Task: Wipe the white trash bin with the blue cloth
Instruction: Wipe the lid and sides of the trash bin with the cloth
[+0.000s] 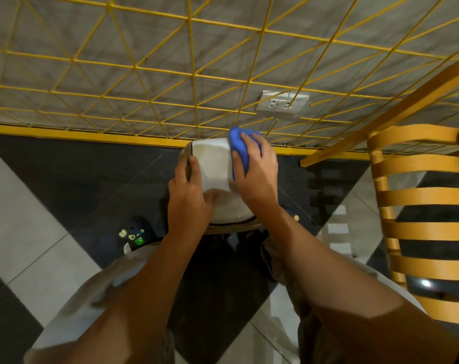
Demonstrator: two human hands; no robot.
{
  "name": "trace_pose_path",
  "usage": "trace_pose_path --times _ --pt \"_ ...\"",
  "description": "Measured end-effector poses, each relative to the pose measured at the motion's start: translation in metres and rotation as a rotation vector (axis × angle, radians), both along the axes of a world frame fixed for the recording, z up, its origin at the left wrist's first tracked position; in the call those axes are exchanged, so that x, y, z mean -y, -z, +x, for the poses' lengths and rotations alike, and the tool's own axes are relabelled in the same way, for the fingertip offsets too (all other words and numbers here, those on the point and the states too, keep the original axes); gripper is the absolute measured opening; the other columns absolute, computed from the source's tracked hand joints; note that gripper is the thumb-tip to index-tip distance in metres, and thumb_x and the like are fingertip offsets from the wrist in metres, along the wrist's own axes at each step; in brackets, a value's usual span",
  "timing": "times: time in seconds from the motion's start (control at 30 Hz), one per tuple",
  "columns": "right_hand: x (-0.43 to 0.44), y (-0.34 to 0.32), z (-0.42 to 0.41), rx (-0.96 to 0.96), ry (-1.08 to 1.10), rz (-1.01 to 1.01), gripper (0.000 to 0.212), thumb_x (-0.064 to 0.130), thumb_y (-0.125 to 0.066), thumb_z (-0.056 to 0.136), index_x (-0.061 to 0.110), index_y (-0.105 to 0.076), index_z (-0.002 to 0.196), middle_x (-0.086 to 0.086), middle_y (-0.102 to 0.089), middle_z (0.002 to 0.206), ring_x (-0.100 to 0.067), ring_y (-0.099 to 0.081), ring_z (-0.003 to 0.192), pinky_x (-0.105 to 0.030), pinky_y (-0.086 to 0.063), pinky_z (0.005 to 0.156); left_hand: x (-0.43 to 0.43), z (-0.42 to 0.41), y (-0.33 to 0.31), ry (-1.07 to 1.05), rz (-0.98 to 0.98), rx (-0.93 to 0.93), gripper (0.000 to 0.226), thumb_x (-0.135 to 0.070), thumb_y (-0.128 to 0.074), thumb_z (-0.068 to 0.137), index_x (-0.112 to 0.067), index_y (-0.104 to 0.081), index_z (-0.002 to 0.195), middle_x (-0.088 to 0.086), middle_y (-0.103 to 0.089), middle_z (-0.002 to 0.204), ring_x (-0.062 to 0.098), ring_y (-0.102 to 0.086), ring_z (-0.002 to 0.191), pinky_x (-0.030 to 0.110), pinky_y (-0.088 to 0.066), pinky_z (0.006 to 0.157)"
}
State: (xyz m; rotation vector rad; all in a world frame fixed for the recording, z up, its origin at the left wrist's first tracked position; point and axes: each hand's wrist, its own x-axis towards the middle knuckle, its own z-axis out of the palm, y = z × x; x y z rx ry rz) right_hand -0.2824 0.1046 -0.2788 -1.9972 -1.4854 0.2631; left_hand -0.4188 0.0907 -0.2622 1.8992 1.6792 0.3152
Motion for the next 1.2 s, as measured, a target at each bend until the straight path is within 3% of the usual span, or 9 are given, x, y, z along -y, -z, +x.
trace_pose_path --times 0.2,0.37,0.57,0.67,0.77,0.87,0.97,1.07,1.2 --pt "0.046 0.021 -0.017 0.071 -0.085 0.051 0.045 0.028 -0.055 0.085 0.013 -0.054 0.127 -0.015 -0.049 0.131 -0.029 -0.042 0.123 -0.037 -0.035 0.105 0.005 -0.001 -0.001 0.012 -0.003 -0.020 0.077 -0.020 -0.063 0.085 -0.008 -0.018 0.146 0.014 -0.018 0.153 0.034 -0.033 0.127 0.038 -0.037 0.102" --pt "0.087 0.042 -0.030 0.173 -0.150 -0.066 0.042 0.018 -0.059 0.083 0.022 -0.045 0.123 -0.006 -0.034 0.131 -0.028 -0.034 0.120 -0.044 -0.042 0.099 0.008 -0.003 0.000 0.023 0.037 -0.008 0.072 -0.014 -0.059 0.087 -0.005 -0.019 0.146 0.016 -0.021 0.152 0.037 -0.034 0.128 0.041 -0.038 0.103" --pt "0.091 0.016 -0.024 -0.240 -0.043 -0.148 0.033 0.017 -0.051 0.088 0.008 -0.057 0.120 -0.017 -0.052 0.122 -0.033 -0.049 0.109 -0.040 -0.045 0.094 0.012 -0.003 -0.003 0.021 -0.031 0.007 0.077 -0.021 -0.056 0.089 -0.011 -0.007 0.148 0.013 -0.008 0.156 0.031 -0.022 0.139 0.039 -0.031 0.109" --pt "0.096 -0.007 -0.015 -0.372 0.082 -0.070 0.038 0.026 -0.048 0.090 0.006 -0.055 0.122 -0.012 -0.048 0.121 -0.021 -0.047 0.109 -0.026 -0.038 0.095 0.010 0.000 -0.012 -0.035 -0.047 -0.029 0.079 -0.024 -0.056 0.088 -0.011 -0.007 0.148 0.017 -0.004 0.155 0.033 -0.014 0.142 0.044 -0.025 0.113" --pt "0.094 -0.025 0.006 -0.555 0.323 -0.017 0.034 0.014 -0.052 0.093 0.012 -0.050 0.127 0.002 -0.039 0.120 0.000 -0.044 0.102 -0.009 -0.036 0.092 0.006 0.007 -0.021 0.041 0.041 -0.095 0.077 -0.026 -0.059 0.086 -0.010 -0.015 0.146 0.020 -0.009 0.154 0.037 -0.014 0.141 0.048 -0.024 0.113" --pt "0.090 -0.027 0.033 -0.754 0.543 -0.025 0.037 0.017 -0.047 0.096 0.018 -0.045 0.133 -0.004 -0.040 0.129 -0.007 -0.045 0.108 -0.013 -0.040 0.087 -0.004 0.026 -0.029 0.277 0.137 -0.169 0.065 -0.030 -0.058 0.086 -0.012 -0.030 0.142 0.019 -0.013 0.154 0.038 -0.012 0.142 0.050 -0.017 0.114" --pt "0.087 -0.017 0.049 -0.924 0.609 -0.067 0.036 0.021 -0.046 0.097 0.023 -0.045 0.133 -0.006 -0.046 0.133 -0.017 -0.051 0.115 -0.018 -0.045 0.081 -0.021 0.058 -0.036 0.530 0.144 -0.233 0.065 -0.040 -0.053 0.088 -0.017 -0.027 0.144 0.011 -0.010 0.157 0.033 -0.005 0.144 0.048 -0.006 0.115" --pt "0.083 -0.005 0.048 -0.910 0.520 -0.163 0.036 0.017 -0.050 0.095 0.016 -0.050 0.130 -0.011 -0.053 0.129 -0.022 -0.054 0.115 -0.038 -0.047 0.098 -0.039 0.081 -0.037 0.646 0.100 -0.355 0.076 -0.048 -0.053 0.086 -0.021 -0.017 0.147 0.002 -0.007 0.158 0.030 -0.001 0.145 0.052 -0.001 0.115" --pt "0.076 0.001 0.038 -0.887 0.340 -0.299 0.040 0.022 -0.053 0.094 0.013 -0.049 0.133 -0.002 -0.049 0.122 -0.013 -0.049 0.112 -0.028 -0.039 0.103 -0.047 0.083 -0.024 0.666 0.040 -0.425 0.075 -0.052 -0.049 0.087 -0.022 -0.017 0.147 -0.002 -0.013 0.157 0.029 -0.009 0.144 0.051 -0.010 0.115"
